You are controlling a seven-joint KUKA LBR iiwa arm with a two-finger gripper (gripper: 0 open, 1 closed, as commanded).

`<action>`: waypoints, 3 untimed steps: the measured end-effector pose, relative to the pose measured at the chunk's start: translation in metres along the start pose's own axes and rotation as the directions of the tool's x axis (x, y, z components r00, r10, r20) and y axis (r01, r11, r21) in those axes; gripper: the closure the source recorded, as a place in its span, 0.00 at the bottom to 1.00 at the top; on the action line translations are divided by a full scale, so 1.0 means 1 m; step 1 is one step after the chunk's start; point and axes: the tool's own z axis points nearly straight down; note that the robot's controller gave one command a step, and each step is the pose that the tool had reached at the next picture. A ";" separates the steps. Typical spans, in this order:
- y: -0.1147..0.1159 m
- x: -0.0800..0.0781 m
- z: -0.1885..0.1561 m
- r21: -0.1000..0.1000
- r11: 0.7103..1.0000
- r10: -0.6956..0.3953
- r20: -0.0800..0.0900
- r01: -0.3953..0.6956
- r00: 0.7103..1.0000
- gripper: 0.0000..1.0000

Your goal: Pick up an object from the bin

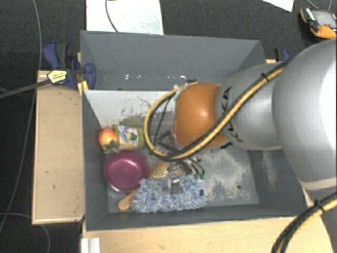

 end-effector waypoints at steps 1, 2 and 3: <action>-0.021 0.033 0.026 0.015 0.923 -0.386 0.023 0.386 0.922 0.00; -0.063 -0.016 0.029 -0.007 0.999 -0.050 -0.001 0.050 0.999 1.00; -0.063 -0.016 0.029 -0.007 0.999 -0.050 -0.001 0.050 0.999 1.00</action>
Offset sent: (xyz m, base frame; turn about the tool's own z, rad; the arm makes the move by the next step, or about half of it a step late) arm 0.0305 -0.0593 -0.0316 -0.0461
